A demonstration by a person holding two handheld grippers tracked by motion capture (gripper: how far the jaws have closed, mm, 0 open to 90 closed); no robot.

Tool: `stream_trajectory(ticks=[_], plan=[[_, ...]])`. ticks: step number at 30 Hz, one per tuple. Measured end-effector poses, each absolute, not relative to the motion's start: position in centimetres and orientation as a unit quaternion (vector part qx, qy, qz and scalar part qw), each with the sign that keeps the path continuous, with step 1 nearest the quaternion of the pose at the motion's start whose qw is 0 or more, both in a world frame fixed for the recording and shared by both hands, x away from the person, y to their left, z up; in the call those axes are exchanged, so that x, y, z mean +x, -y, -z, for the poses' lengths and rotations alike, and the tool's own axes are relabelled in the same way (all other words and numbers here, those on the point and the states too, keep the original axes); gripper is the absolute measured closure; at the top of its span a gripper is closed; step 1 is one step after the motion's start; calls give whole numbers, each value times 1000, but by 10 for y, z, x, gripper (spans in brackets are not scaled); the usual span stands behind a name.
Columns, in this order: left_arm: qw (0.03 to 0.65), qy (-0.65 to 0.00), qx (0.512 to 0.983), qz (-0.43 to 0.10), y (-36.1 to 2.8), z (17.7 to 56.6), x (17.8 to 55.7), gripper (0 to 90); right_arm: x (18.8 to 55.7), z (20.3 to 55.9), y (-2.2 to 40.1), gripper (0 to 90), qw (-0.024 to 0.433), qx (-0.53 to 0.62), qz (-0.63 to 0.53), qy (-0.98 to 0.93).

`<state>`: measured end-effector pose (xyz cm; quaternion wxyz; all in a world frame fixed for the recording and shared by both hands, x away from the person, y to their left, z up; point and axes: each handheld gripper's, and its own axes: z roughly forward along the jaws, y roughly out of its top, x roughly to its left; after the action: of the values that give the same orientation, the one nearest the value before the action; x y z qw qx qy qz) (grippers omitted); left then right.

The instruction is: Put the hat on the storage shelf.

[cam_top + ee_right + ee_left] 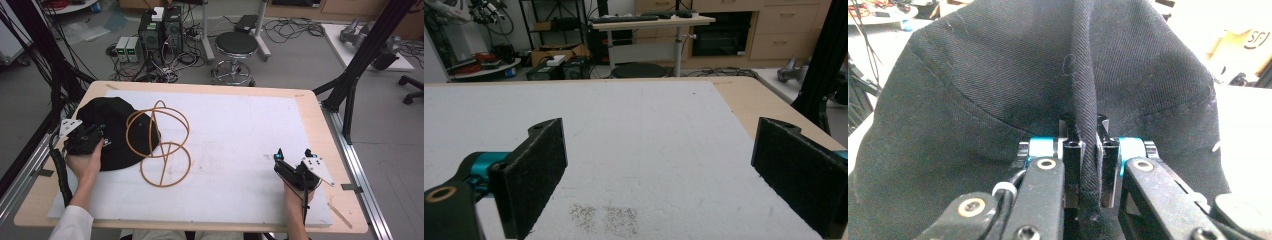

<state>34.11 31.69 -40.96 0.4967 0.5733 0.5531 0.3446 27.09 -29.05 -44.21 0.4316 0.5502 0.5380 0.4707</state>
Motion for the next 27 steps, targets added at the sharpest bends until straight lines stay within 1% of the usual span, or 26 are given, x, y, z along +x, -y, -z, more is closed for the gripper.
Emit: stream_trajectory(ticks=[4,11,19,27], plan=[[513,-554,561,-340,-320,411,340,860,271,442,290,69,431,550,-470,-539],[514,-536,571,-351,-321,411,339,860,271,442,292,69,431,550,-471,-538],[521,-548,554,-349,-324,409,338,862,271,441,291,69,433,547,-472,-539],[533,-529,553,-360,-322,404,334,862,271,441,291,69,431,548,-473,-539]])
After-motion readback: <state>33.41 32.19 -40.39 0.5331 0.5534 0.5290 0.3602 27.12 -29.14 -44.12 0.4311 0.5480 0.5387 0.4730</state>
